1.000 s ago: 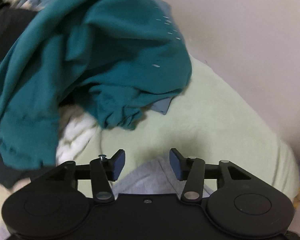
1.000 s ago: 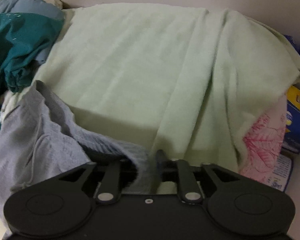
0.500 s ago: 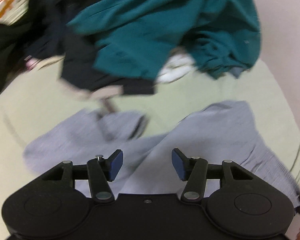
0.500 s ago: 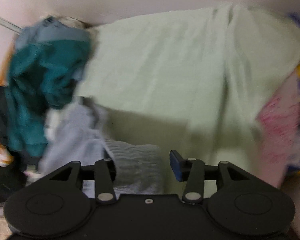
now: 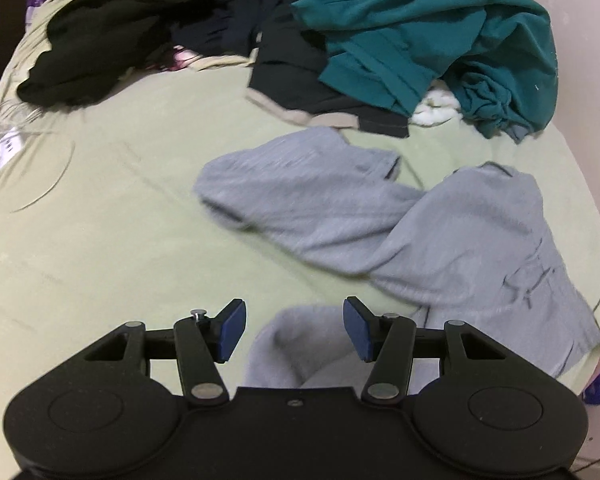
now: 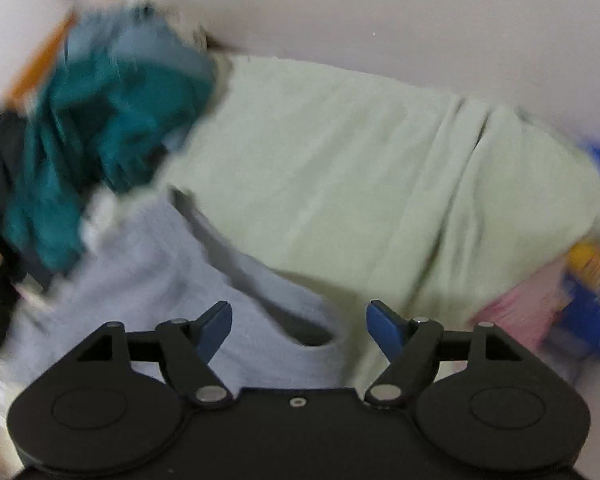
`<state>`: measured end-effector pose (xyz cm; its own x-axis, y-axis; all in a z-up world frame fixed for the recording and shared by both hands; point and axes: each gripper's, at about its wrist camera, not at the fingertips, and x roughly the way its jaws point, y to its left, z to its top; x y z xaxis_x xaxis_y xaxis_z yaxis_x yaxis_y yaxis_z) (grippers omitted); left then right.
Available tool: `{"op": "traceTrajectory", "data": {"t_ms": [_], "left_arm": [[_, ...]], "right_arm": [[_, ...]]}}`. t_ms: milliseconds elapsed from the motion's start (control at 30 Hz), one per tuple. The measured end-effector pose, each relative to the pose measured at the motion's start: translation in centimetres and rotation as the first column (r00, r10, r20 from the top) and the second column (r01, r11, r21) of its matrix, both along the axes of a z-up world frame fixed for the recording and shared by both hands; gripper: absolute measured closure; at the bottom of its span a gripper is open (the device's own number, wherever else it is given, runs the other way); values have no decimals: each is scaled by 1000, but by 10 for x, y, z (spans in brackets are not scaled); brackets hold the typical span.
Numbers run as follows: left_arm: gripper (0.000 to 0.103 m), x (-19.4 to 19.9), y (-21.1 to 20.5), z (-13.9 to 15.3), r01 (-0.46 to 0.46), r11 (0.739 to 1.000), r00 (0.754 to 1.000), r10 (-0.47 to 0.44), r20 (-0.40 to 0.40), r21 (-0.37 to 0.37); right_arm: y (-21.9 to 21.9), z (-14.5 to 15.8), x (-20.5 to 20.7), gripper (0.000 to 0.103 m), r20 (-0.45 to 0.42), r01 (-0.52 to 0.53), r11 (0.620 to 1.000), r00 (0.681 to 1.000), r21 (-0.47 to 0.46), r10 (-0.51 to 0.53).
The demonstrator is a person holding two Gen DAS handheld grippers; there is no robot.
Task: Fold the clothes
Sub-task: 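Grasp the sweatpants leg with the left gripper while the right gripper smooths the waistband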
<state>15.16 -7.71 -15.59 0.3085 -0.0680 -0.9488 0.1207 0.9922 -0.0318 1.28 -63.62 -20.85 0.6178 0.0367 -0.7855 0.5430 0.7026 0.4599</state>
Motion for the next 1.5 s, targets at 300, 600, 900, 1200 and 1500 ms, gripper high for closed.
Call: {"op": "traceTrajectory", "data": {"t_ms": [300,600,900,1200,1500], "left_arm": [[44,-27,43,-31,-146,989,988,144,-50,-26],[44,-50,54,-86,-167,977,979,148,-142,-131],[45,-37,76,-150,-221,927,954,141,-263,-304],[77,-29,87,-171,-128,900,971,28,-239,-416],[90,-25,61,-95,100,852,987,-150,-57,-514]], "right_arm": [[73,-24,16,21,-59,-213,972,974,101,219],[185,-42,5,21,-99,-373,896,909,240,405],[265,-73,-4,21,-66,-263,905,951,335,301],[300,-90,-2,68,-63,-68,941,994,331,95],[281,-49,-19,92,40,6,953,999,304,-19]]}}
